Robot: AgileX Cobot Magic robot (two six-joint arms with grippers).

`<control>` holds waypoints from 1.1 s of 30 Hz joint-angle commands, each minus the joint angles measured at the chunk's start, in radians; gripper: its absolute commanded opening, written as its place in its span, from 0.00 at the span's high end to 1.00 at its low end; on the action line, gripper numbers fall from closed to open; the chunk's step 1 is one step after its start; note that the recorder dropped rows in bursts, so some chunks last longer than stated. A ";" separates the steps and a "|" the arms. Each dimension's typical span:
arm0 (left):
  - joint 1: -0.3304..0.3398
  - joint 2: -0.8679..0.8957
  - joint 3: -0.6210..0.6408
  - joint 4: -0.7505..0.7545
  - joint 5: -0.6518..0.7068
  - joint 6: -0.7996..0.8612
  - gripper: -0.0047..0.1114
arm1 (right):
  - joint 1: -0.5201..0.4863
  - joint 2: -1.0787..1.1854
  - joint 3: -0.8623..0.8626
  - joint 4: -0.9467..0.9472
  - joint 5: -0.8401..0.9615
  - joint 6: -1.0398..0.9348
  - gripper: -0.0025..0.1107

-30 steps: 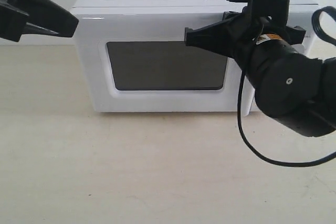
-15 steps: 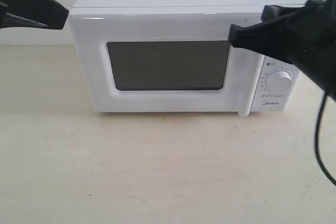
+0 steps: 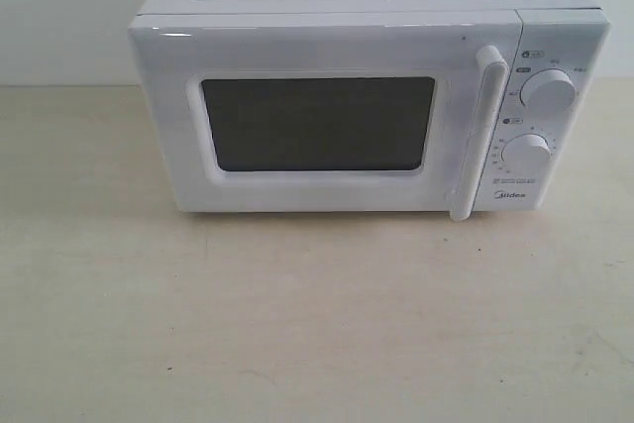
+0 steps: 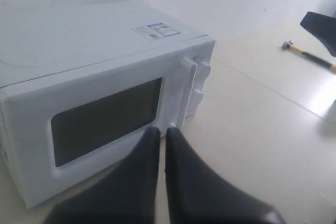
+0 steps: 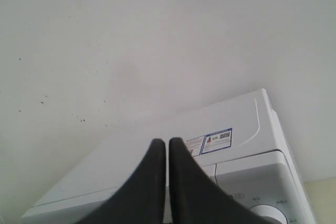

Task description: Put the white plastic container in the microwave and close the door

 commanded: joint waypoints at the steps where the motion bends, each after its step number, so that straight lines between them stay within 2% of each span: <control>1: -0.006 -0.071 0.086 -0.086 -0.112 -0.021 0.92 | -0.005 -0.034 0.008 -0.004 0.001 -0.010 0.98; 3: -0.006 -0.094 0.118 -0.163 -0.126 -0.021 0.92 | -0.005 -0.034 0.008 -0.004 -0.005 -0.010 0.98; 8: -0.006 -0.096 0.162 -0.151 -0.176 0.020 0.92 | -0.005 -0.034 0.008 -0.004 -0.005 -0.010 0.98; 13: -0.006 -0.096 0.170 -0.148 -0.126 0.023 0.92 | -0.005 -0.034 0.008 -0.004 -0.005 -0.010 0.98; 20: -0.006 -0.096 0.170 0.032 -0.106 0.065 0.92 | -0.005 -0.034 0.008 -0.004 -0.005 -0.010 0.98; 25: -0.006 -0.108 0.147 0.192 0.050 0.078 0.92 | -0.005 -0.034 0.008 -0.004 -0.005 -0.010 0.98; 29: 0.060 -0.212 0.147 0.292 0.107 0.043 0.92 | -0.005 -0.034 0.008 -0.004 -0.005 -0.010 0.98; 33: 0.168 -0.339 0.147 0.328 0.149 0.026 0.92 | -0.005 -0.034 0.008 -0.004 -0.005 -0.010 0.98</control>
